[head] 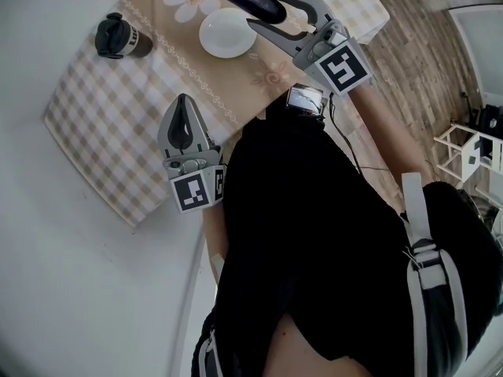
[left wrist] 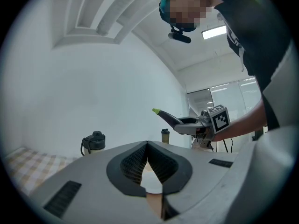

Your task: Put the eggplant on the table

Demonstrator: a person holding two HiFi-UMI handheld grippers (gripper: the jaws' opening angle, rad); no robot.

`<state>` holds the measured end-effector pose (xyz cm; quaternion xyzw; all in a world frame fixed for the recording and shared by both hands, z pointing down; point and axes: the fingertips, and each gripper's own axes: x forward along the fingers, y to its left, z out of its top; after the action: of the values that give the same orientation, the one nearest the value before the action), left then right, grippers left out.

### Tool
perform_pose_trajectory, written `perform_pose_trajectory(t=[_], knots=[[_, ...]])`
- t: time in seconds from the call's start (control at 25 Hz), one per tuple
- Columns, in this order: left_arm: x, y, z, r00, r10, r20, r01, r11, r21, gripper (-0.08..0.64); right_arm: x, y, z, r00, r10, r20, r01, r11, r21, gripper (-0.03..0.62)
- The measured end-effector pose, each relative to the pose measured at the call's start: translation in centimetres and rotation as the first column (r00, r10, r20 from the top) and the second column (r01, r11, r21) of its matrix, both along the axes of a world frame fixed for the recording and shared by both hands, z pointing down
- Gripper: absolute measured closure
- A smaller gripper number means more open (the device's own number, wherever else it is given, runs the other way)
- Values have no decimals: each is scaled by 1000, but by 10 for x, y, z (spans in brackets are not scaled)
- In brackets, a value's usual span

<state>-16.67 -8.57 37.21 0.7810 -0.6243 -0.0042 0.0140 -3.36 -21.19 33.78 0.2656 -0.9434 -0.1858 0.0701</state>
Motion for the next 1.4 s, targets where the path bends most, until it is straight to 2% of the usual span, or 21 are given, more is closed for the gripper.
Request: perform_pose_trajectory(t=[0.52,0.76,1.4], knots=[[-9,5,6,1000,-16,-6,16,1000,-1,571,-21,4,34,991,-60,-119,60,998,-6,367],[-8,9,6,1000,-14,-1,14,1000,-4,571,-25,2,45,993,-64,-100,59,997,-57,367],[-13,14,10,1000,-25,9,25,1000,-12,571,-47,-10,106,982,-101,-158,74,983,-166,367]])
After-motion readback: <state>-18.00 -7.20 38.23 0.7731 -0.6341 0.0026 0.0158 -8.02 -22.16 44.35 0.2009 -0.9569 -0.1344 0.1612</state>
